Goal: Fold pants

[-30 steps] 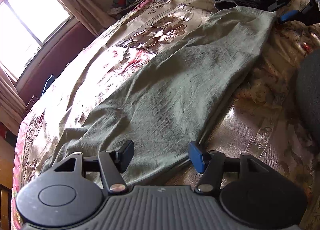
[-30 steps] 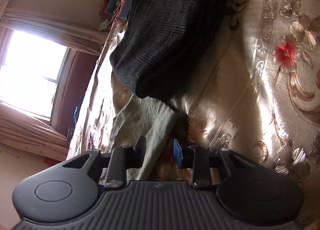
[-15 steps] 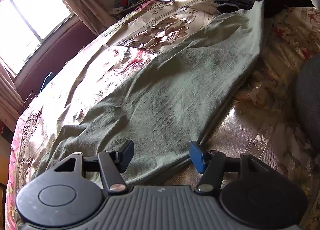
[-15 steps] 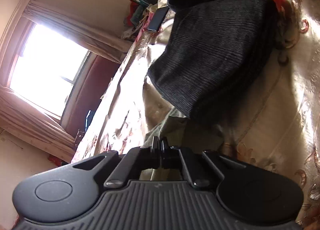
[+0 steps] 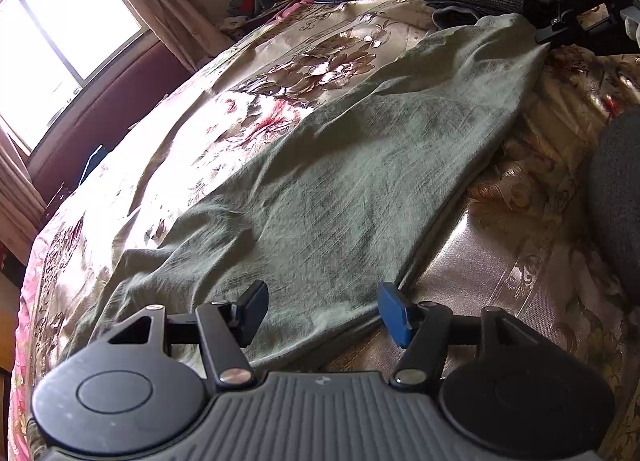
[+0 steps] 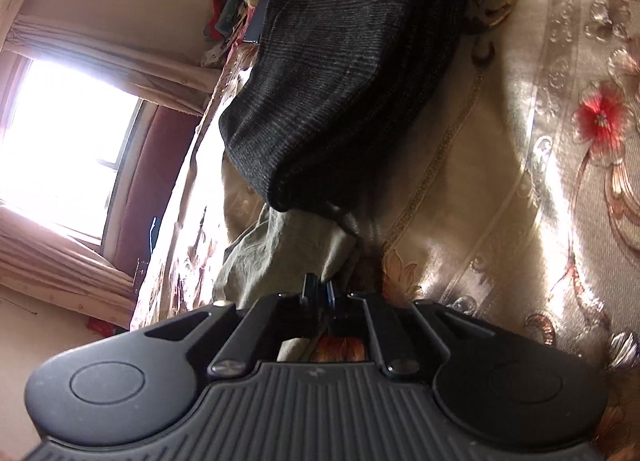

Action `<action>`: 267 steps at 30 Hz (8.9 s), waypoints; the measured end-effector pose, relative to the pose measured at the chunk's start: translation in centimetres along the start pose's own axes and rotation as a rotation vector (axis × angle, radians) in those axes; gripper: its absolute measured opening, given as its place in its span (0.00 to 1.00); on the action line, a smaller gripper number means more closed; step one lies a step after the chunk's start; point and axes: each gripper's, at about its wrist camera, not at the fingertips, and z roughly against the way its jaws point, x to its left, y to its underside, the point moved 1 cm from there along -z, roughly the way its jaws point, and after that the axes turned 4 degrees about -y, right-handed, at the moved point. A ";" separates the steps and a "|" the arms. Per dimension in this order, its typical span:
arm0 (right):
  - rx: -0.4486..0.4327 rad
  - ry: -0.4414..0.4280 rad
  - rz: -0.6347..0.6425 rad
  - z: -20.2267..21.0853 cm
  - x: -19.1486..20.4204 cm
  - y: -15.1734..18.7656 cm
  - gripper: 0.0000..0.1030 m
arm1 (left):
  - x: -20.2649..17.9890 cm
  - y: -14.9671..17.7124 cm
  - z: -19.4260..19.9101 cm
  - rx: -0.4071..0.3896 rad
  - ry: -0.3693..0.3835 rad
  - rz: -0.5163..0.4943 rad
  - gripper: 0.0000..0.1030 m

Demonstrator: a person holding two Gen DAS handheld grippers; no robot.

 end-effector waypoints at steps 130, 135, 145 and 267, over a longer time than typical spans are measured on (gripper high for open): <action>0.729 -0.252 1.296 -18.6 35.8 41.1 0.36 | 19.2 16.0 6.3 -0.011 0.043 0.977 0.76; 0.867 -0.297 1.311 -19.9 36.3 42.6 0.36 | 20.2 15.6 4.7 0.030 0.030 1.063 0.76; 1.016 -0.282 1.481 -19.9 34.4 46.9 0.43 | 19.0 16.0 6.2 0.083 0.012 1.024 0.76; 0.999 -0.421 0.315 -23.0 16.0 20.3 0.15 | 19.1 13.4 1.3 0.155 -0.129 0.618 0.84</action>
